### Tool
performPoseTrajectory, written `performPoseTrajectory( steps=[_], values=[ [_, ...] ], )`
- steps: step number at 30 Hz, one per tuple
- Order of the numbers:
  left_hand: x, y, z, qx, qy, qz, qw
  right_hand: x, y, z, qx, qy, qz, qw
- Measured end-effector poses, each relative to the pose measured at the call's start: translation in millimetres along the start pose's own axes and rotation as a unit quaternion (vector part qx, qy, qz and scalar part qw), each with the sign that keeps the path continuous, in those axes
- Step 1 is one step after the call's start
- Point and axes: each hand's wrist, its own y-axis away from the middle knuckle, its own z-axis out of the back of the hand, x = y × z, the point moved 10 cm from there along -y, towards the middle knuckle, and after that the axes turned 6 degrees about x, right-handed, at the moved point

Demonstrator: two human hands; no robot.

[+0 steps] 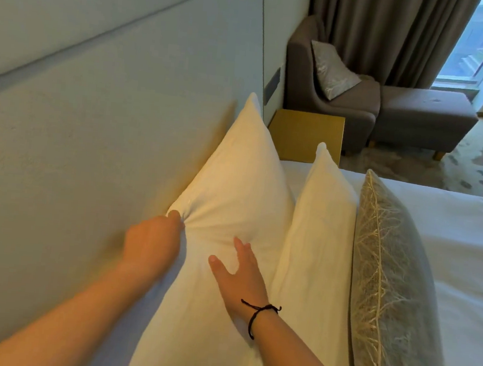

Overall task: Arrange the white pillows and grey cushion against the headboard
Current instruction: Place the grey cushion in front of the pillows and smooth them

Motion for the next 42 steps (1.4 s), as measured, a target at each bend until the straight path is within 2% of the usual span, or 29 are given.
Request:
performPoseTrajectory(
  steps=[2, 4, 6, 8, 9, 11, 13, 16, 19, 21, 28, 32, 37, 40, 42],
  values=[
    [3.4, -1.0, 7.7, 0.003, 0.007, 0.009, 1.000, 0.0, 12.1, -0.9, 0.057, 0.068, 0.031, 0.996],
    [-9.5, 14.5, 19.8, -0.023, 0.022, -0.002, 0.999, -12.8, 25.9, 9.6, 0.084, 0.220, 0.036, 0.971],
    [-44.3, 44.6, 32.0, -0.062, 0.019, -0.061, 0.996, -33.3, 37.1, 29.0, 0.093, 0.368, 0.004, 0.925],
    [-87.5, 85.2, 28.6, -0.074, 0.067, -0.113, 0.989, -50.7, 47.3, 50.6, 0.084, 0.414, -0.037, 0.906],
    [-109.3, 104.0, 15.6, -0.040, 0.108, -0.122, 0.986, -56.3, 52.4, 58.9, 0.070, 0.403, -0.048, 0.911],
    [-145.6, 136.8, -29.3, 0.084, 0.189, -0.099, 0.973, -64.3, 65.1, 69.6, 0.030, 0.353, -0.054, 0.934],
    [-168.0, 164.3, -81.2, 0.217, 0.273, -0.049, 0.936, -75.8, 83.1, 72.8, -0.012, 0.294, -0.065, 0.954],
    [-169.3, 191.8, -126.1, 0.300, 0.316, 0.023, 0.900, -98.1, 120.3, 71.0, -0.083, 0.201, -0.081, 0.973],
    [-155.1, 203.3, -133.4, 0.282, 0.371, 0.078, 0.881, -121.3, 158.8, 59.5, -0.111, 0.160, -0.079, 0.978],
    [-146.4, 201.4, -127.2, 0.267, 0.391, 0.085, 0.877, -137.7, 178.8, 53.4, -0.108, 0.151, -0.088, 0.979],
    [-113.3, 210.5, -118.6, 0.255, 0.339, 0.056, 0.904, -152.6, 185.9, 46.5, -0.071, 0.144, -0.101, 0.982],
    [-88.3, 223.8, -100.0, 0.146, 0.367, 0.077, 0.915, -148.4, 181.0, 37.4, -0.065, 0.160, -0.107, 0.979],
    [-55.7, 236.6, -87.4, 0.088, 0.215, 0.074, 0.970, -140.4, 179.9, 20.4, -0.019, 0.232, -0.091, 0.968],
    [-52.2, 240.3, -93.4, 0.099, 0.180, 0.070, 0.976, -130.8, 181.1, 12.0, 0.002, 0.293, -0.066, 0.954],
    [-54.1, 243.6, -104.4, 0.130, 0.224, 0.062, 0.964, -120.5, 179.6, 8.9, 0.008, 0.345, -0.033, 0.938]
  ],
)
